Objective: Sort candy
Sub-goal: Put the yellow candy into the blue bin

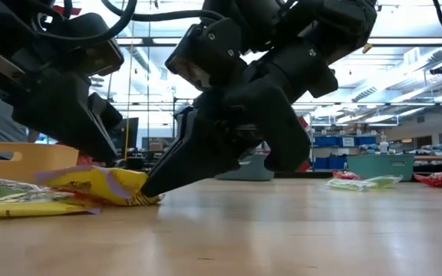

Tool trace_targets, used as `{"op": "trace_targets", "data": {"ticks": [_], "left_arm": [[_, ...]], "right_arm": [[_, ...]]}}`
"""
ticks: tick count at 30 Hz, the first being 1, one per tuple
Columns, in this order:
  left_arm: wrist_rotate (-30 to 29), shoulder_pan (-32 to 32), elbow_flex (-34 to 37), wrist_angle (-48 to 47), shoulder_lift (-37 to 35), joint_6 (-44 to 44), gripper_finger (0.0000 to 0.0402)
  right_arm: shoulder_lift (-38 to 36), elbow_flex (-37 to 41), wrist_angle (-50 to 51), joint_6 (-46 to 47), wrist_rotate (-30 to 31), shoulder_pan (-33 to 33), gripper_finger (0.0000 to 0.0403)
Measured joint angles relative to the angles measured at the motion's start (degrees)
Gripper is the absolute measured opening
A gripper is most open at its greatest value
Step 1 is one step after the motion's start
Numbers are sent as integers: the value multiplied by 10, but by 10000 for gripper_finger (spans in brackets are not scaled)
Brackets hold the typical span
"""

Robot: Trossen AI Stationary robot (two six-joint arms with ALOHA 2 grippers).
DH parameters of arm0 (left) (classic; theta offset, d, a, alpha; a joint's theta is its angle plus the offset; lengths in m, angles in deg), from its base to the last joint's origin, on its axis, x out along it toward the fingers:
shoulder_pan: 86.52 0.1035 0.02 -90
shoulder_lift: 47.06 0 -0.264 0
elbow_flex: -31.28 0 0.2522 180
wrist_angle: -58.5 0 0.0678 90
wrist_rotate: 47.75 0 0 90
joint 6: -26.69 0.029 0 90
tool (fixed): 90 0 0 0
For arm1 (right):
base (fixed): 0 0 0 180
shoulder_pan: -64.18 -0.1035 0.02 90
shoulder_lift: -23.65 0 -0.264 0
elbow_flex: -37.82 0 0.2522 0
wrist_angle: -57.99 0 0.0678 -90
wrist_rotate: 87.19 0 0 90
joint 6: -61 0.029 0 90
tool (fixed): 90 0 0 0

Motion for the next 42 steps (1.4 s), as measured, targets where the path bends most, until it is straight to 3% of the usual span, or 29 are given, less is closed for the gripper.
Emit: {"op": "trace_targets", "data": {"ticks": [11, 19, 26, 35, 42], "left_arm": [[-69, 16, -1, -48, -126, -4, 0], [-83, 70, 0, -129, -160, -17, 0], [-49, 111, 0, -134, -160, -15, 0], [-1, 121, 0, -139, -160, -10, 0], [13, 122, 0, -142, -160, 1, 0]], "right_arm": [[-133, 1, 187, 14, 187, 51, 0], [-210, 1, 254, -36, 309, 161, 0], [-189, 1, 257, -133, 289, 266, 0], [-153, 1, 238, -140, 275, 358, 0], [-139, 1, 219, -144, 176, 406, 0]]}}
